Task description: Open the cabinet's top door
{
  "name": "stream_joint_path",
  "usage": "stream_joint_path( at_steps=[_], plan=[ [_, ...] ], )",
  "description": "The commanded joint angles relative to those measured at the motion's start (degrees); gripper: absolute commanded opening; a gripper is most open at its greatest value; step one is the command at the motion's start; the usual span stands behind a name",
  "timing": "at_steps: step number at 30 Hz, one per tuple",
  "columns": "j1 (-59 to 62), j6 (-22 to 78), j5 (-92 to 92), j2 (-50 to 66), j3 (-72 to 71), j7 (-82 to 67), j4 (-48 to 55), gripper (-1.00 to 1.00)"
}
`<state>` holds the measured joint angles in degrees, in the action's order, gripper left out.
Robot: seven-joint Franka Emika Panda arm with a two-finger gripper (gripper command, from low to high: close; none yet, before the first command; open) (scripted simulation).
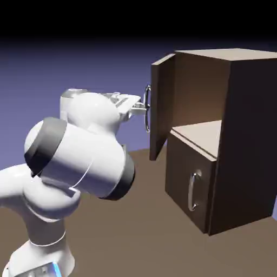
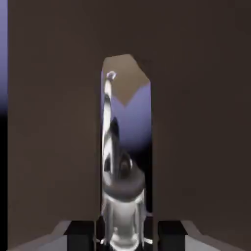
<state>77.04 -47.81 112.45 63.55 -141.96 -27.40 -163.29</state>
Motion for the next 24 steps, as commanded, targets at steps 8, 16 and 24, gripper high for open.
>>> stream_joint_path(
  at_steps=[8,16,24],
  plan=[
    [-14.09,11.8,-19.47,-16.62,4.3,16.15,12.93,-1.0],
    [-22.53,12.7,-35.98,-33.23,12.03,26.62,26.94,-1.0],
    [-26.86,8.59,-47.76,-49.85,20.21,28.01,38.51,-1.0]
  ],
)
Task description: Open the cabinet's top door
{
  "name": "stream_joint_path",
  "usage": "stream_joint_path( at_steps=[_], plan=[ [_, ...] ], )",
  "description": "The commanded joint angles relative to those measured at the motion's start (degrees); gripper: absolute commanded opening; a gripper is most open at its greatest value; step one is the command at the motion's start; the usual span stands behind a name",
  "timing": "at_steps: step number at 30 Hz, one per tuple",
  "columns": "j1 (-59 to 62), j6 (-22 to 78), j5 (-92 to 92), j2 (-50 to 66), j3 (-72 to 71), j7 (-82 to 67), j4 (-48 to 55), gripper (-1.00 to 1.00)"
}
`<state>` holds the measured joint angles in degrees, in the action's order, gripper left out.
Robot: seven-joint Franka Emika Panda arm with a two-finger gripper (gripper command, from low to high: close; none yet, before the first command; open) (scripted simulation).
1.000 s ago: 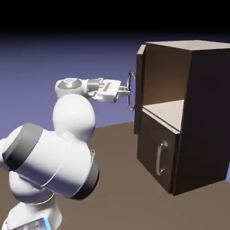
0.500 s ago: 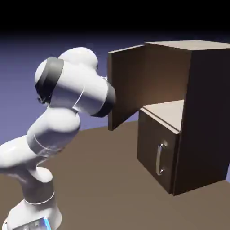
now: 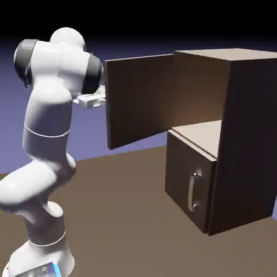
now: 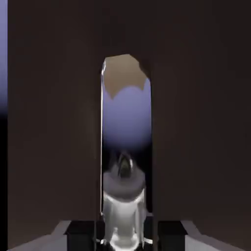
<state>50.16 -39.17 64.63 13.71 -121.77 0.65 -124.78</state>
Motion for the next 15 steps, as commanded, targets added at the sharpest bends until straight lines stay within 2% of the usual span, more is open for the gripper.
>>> stream_joint_path(
  at_steps=[1,8,15],
  plan=[
    [-0.17,-0.73,-1.17,-2.08,0.87,-0.39,1.19,-1.0],
    [1.76,-5.51,-9.13,-16.62,4.26,-4.8,8.71,-1.0],
    [8.89,-7.43,-16.92,-31.18,3.4,-10.97,17.92,-1.0]
  ],
)
